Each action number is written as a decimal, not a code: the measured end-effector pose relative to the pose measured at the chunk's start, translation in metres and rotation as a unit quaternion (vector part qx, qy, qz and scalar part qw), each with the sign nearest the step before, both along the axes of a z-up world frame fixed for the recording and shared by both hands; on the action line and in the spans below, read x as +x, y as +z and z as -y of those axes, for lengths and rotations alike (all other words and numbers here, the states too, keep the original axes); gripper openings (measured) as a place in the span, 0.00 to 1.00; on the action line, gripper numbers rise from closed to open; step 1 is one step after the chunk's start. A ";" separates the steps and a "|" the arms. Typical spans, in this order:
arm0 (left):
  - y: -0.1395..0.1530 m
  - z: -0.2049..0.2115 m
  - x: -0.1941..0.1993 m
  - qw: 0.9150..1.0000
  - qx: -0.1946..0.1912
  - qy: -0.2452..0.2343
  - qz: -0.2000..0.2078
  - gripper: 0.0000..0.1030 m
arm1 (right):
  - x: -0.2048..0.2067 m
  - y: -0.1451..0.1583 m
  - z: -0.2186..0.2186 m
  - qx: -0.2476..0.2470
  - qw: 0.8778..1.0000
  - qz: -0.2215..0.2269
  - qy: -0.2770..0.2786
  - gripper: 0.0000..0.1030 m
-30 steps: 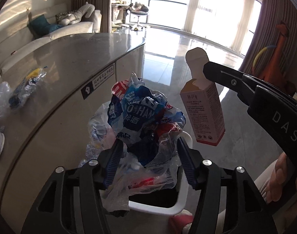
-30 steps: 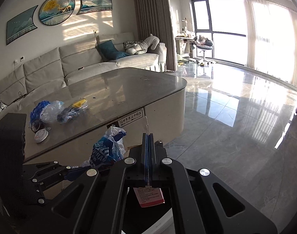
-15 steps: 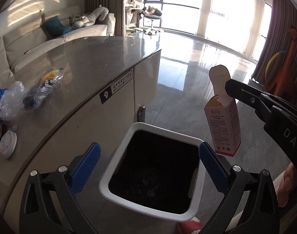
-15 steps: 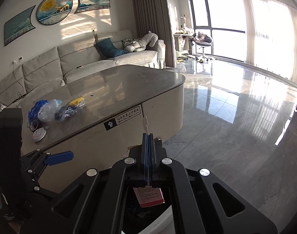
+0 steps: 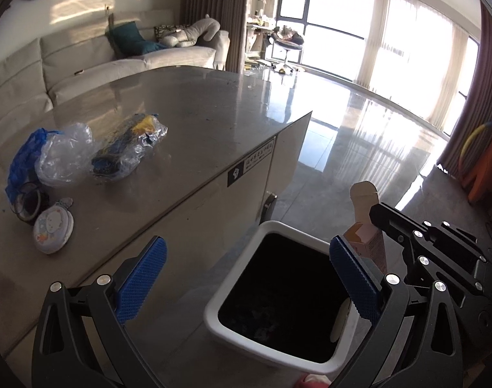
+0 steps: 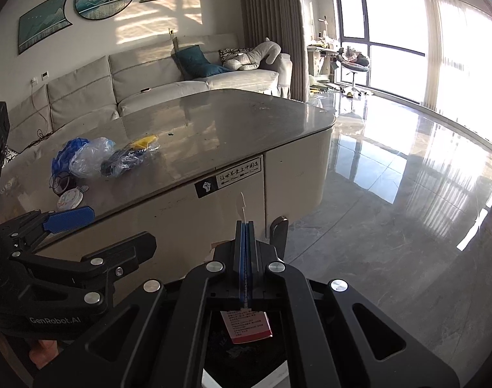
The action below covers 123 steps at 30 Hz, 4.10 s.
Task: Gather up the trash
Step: 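Return to the table and grasp the bear-print lid with the left tool, then grasp the yellow-and-blue wrapped item with the right tool, then carry the lid and wrapped item to the bin and release both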
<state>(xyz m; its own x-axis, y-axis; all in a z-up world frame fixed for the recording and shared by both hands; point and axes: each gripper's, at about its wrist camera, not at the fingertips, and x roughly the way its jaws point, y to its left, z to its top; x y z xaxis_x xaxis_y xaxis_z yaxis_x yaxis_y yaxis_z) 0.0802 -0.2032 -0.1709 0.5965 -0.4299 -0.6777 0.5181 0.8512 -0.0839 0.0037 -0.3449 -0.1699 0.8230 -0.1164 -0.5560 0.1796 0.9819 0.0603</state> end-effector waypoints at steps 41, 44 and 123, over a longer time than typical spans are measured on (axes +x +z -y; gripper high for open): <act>0.014 -0.142 0.060 0.974 -0.009 0.224 0.026 0.95 | 0.071 0.044 -0.068 -0.020 0.993 0.089 0.081 0.96; 0.014 -0.149 0.067 0.970 -0.006 0.240 0.025 0.95 | 0.086 0.048 -0.078 -0.023 0.990 0.092 0.100 0.96; 0.050 -0.161 0.057 0.970 -0.017 0.223 0.097 0.53 | 0.079 0.057 -0.105 -0.054 0.988 0.070 0.124 0.10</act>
<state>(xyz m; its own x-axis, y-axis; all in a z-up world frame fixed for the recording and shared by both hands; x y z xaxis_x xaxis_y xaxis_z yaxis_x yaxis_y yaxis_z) 0.1374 -0.0420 -0.1207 0.8435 -0.1195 -0.5237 0.1078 0.9928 -0.0529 0.0829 -0.2402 -0.1127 0.9012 0.0471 -0.4308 -0.0710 0.9967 -0.0397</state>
